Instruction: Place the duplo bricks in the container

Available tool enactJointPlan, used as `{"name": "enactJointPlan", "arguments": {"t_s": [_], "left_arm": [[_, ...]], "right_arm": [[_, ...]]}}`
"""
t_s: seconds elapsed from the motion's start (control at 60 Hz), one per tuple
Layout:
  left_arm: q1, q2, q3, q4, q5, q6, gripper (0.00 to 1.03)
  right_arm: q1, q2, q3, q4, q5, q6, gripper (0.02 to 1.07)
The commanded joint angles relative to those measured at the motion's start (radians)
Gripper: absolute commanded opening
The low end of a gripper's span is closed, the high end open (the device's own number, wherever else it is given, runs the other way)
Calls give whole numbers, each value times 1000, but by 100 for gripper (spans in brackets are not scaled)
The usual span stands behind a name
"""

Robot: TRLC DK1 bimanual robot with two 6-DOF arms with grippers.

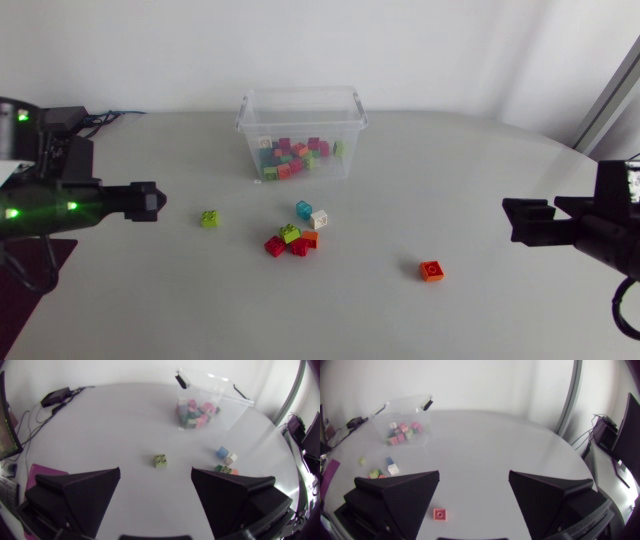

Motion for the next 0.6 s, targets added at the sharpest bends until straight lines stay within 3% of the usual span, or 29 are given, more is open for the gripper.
{"name": "enactJointPlan", "arguments": {"t_s": [0.0,0.083,0.133,0.2,0.383,0.583], "left_arm": [[-9,114,85,-62,2,-23,99],[-9,217,152,-123,12,-37,99],[-7,343,255,-246,49,-37,99],[-7,462,347,-333,60,-52,98],[-36,631,442,-335,68,-78,96],[-56,843,570,-347,51,-128,96]], "right_arm": [[13,85,68,-68,11,21,102],[18,132,100,-117,-3,-2,102],[18,148,110,-132,-20,-2,102],[18,165,120,-155,-78,-12,102],[18,218,168,-240,-190,-14,102],[33,323,225,-295,-189,38,102]]}}
